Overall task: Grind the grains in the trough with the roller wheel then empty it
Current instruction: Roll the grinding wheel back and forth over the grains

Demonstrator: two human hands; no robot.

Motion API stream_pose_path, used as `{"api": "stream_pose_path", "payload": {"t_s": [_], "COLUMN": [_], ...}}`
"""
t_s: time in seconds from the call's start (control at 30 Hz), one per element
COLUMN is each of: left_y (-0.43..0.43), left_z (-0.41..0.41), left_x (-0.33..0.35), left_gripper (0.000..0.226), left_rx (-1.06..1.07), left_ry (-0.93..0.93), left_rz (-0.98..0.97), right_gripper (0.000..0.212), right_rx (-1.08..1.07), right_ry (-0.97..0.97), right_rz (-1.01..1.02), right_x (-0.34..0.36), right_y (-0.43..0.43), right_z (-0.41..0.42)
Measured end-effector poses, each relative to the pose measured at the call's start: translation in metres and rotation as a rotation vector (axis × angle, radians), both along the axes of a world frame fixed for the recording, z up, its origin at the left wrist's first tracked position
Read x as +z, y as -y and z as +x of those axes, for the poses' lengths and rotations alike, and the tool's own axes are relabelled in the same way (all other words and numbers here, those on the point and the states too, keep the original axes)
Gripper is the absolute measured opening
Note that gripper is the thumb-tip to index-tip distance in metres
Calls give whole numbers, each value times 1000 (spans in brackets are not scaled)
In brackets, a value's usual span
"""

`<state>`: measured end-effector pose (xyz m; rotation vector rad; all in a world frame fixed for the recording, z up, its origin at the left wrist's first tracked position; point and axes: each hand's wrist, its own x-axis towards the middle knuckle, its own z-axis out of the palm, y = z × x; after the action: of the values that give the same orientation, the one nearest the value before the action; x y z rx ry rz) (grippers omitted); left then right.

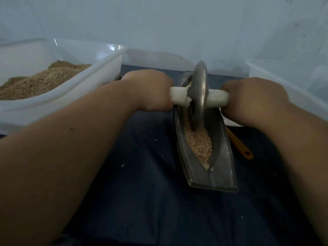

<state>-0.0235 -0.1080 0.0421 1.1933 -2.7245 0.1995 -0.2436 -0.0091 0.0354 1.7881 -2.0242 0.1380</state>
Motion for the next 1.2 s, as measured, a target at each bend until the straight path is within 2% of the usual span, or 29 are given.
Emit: {"api": "stream_pose_path", "payload": {"t_s": [0.13,0.27,0.37,0.5,0.57,0.63,0.83,1.03,1.13,1.2], "left_y": [1,1,0,-11,-16,-17,-15,-2,-3,-3], "left_z": [-13,-13,-5,5,7,9,11,1,-9,-12], "left_x": [-10,-8,0,13,16,16,9,-3,-11,-12], "left_gripper": [17,19,23,24,20,19,21,25,18,15], "left_rx": [130,127,46,-56,-50,-51,-49,14,102,117], "left_ry": [-93,-58,44,174,169,148,116,-5,-91,-104], "left_rz": [-266,-281,-133,246,397,415,293,-63,-288,-334], "right_gripper": [10,10,13,16,18,18,14,10,12,14], "right_rx": [-32,-37,-9,50,61,73,53,9,-22,-29], "right_ry": [20,32,24,174,206,196,118,-16,25,39], "right_rz": [-107,-75,47,368,407,393,301,-69,-113,-108], "right_x": [-9,-8,2,23,27,27,19,-5,-11,-11], "right_y": [13,11,2,-21,-28,-30,-27,-4,5,7], "right_z": [-4,-5,-2,5,9,12,10,2,-1,-3]}}
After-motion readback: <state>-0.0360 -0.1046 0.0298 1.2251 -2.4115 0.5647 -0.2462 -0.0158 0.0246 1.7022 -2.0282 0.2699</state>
